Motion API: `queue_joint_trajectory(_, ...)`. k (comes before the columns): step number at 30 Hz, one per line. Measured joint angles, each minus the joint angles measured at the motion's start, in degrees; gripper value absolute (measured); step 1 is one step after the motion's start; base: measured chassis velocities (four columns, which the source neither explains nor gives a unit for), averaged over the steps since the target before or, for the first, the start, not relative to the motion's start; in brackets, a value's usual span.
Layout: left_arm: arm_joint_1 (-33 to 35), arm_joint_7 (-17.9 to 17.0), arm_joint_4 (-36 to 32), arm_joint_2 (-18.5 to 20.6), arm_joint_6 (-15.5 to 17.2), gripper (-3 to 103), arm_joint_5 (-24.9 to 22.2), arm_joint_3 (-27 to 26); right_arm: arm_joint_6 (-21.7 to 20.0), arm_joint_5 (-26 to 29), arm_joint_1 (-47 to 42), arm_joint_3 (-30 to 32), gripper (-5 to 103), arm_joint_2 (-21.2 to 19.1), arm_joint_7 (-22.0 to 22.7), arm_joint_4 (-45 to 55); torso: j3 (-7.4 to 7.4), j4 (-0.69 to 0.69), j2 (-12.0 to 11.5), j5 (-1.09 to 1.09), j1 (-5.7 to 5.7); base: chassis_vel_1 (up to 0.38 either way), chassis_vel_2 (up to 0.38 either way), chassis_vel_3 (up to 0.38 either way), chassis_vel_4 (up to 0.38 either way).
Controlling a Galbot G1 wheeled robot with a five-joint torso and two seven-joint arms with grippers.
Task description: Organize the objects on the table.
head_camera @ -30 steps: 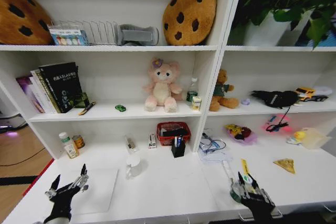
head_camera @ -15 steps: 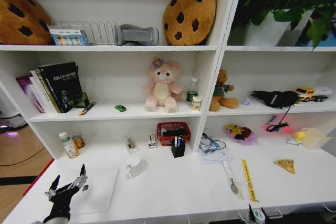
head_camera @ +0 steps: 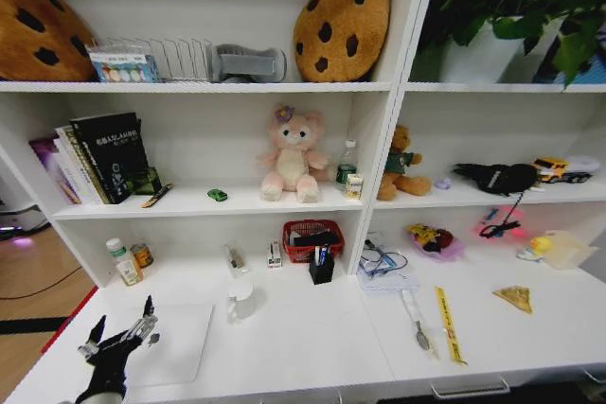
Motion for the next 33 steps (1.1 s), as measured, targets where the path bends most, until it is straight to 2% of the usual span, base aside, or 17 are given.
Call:
queue_joint_trajectory(4,-0.2,-0.4,-0.1,0.0,0.5,100,0.9,0.1,3.2,-1.5,8.0,-0.5,30,0.1,0.0,-12.8,0.0,-0.01,0.0,0.0,0.0,0.0,0.0,0.0,0.0)
queue_joint_trajectory(8,-0.3,-0.9,-0.4,-0.1,1.2,100,1.6,0.5,3.7,-0.3,14.3,-0.5,30,-0.1,-0.5,-20.2,0.0,0.0,0.0,0.0,0.0,0.0,0.0,0.0,0.0)
queue_joint_trajectory(19,-0.3,-1.7,-1.2,-0.4,2.0,100,2.5,0.9,5.3,2.5,26.9,0.3,30,-2.5,-2.3,-35.0,0.01,0.0,0.0,-0.01,0.0,0.0,0.0,0.0,0.0)
queue_joint_trajectory(21,-0.2,-1.7,-1.3,-0.7,2.1,100,2.8,1.0,6.6,0.9,30.7,1.4,40,-2.8,-1.7,-38.6,0.0,0.02,0.0,-0.02,0.0,0.0,0.0,0.0,0.0)
queue_joint_trajectory(22,-0.2,-1.7,-1.3,-0.7,2.1,100,2.8,1.0,6.6,0.9,30.7,1.4,40,-2.8,-1.7,-38.6,0.0,0.02,0.0,-0.02,0.0,0.0,0.0,0.0,0.0)
queue_joint_trajectory(24,-0.1,-1.8,-1.5,-1.0,2.1,100,3.1,1.3,6.7,1.4,31.3,1.6,50,-2.9,-1.6,-39.1,0.01,0.02,0.0,-0.02,0.0,0.0,0.0,0.0,0.0)
queue_joint_trajectory(26,-0.1,-1.9,-1.7,-1.1,2.2,100,3.2,1.3,6.7,1.8,31.0,1.6,50,-3.0,-1.8,-38.8,0.01,-0.01,0.0,-0.02,0.0,0.0,0.0,0.0,0.0)
queue_joint_trajectory(27,-0.1,-1.9,-1.8,-1.2,2.3,100,3.3,1.4,6.7,2.1,30.0,1.5,62,-3.0,-2.1,-37.9,0.0,-0.01,0.0,-0.02,0.0,0.0,0.0,0.0,0.0)
queue_joint_trajectory(29,-0.1,-2.0,-1.9,-1.2,2.3,100,3.3,1.4,6.7,2.2,28.8,1.4,62,-3.0,-2.3,-36.8,0.01,-0.01,0.0,-0.01,0.0,0.0,0.0,0.0,0.0)
queue_joint_trajectory(30,-0.1,-2.0,-1.9,-1.2,2.3,100,3.3,1.4,7.1,2.0,26.6,1.0,73,-2.9,-2.6,-34.6,0.0,-0.01,0.0,-0.01,0.0,0.0,0.0,0.0,0.0)
queue_joint_trajectory(31,-0.1,-2.0,-1.9,-1.2,2.3,100,3.3,1.4,7.1,2.0,26.6,1.0,73,-2.9,-2.6,-34.6,0.0,-0.01,0.0,-0.01,0.0,0.0,0.0,0.0,0.0)
queue_joint_trajectory(33,0.0,-2.0,-1.9,-1.5,2.3,100,3.3,1.4,7.8,1.5,20.4,0.4,84,-2.9,-4.1,-28.0,0.0,-0.01,0.0,-0.01,0.0,0.0,0.0,0.0,0.0)
